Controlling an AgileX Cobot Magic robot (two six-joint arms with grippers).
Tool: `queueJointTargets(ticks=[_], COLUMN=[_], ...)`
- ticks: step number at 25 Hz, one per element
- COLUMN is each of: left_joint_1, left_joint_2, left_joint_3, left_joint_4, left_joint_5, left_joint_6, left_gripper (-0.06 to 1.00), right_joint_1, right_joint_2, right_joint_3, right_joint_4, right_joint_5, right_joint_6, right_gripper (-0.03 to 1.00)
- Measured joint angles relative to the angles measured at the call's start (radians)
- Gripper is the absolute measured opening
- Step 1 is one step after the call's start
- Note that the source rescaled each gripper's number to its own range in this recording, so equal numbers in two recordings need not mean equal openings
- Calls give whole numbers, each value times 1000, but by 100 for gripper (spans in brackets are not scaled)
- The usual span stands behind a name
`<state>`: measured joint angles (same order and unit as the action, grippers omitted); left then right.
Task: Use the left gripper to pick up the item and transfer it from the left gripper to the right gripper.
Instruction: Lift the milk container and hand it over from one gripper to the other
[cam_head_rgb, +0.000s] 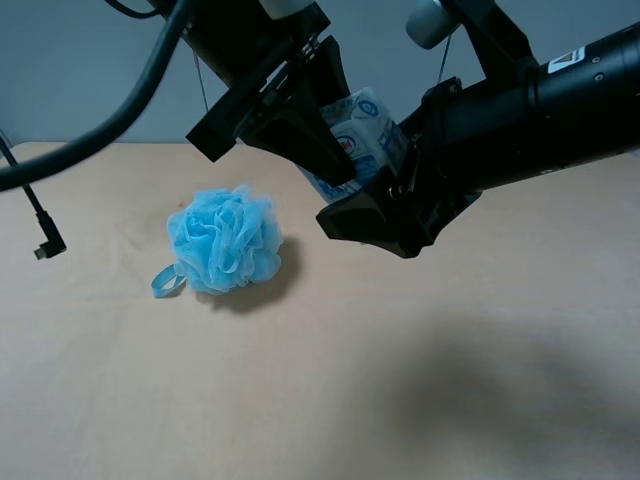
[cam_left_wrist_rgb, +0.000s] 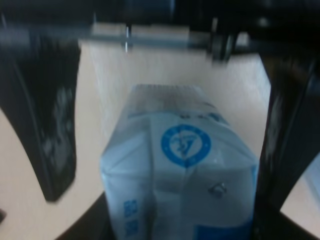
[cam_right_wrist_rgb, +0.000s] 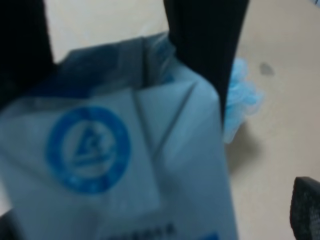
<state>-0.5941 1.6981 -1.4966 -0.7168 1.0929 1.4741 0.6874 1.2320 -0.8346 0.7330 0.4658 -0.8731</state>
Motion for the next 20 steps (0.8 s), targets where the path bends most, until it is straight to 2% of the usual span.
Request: queueJointTargets(ticks=[6, 7, 8, 9, 10, 11, 12, 13, 20], left_joint_1=[0, 0, 0, 0, 0, 0, 0, 0, 0], left_joint_2=[0, 0, 0, 0, 0, 0, 0, 0, 0], left_joint_3=[0, 0, 0, 0, 0, 0, 0, 0, 0], left_joint_4=[-8, -8, -8, -8, -7, -7, -8, -9, -8], left_joint_5=[-2, -2, -2, -2, -2, -2, -18, -17, -23], left_joint_6=[0, 0, 0, 0, 0, 1, 4, 4, 7], left_gripper=[0, 0, 0, 0, 0, 0, 0, 0, 0], right_joint_1=[0, 0, 0, 0, 0, 0, 4, 3, 3], right_joint_2=[33, 33, 33, 33, 33, 33, 33, 33, 33], right_joint_3=[0, 0, 0, 0, -1, -2, -2, -2, -3], right_joint_4=[6, 6, 6, 6, 6, 3, -4, -5, -10], right_joint_5=[0, 0, 0, 0, 0, 5, 6, 7, -1], right_joint_6=[-1, -2, -2, -3, -4, -5, -17, -19, -23], right_gripper=[100, 97, 89, 76, 52, 19, 0, 3, 3])
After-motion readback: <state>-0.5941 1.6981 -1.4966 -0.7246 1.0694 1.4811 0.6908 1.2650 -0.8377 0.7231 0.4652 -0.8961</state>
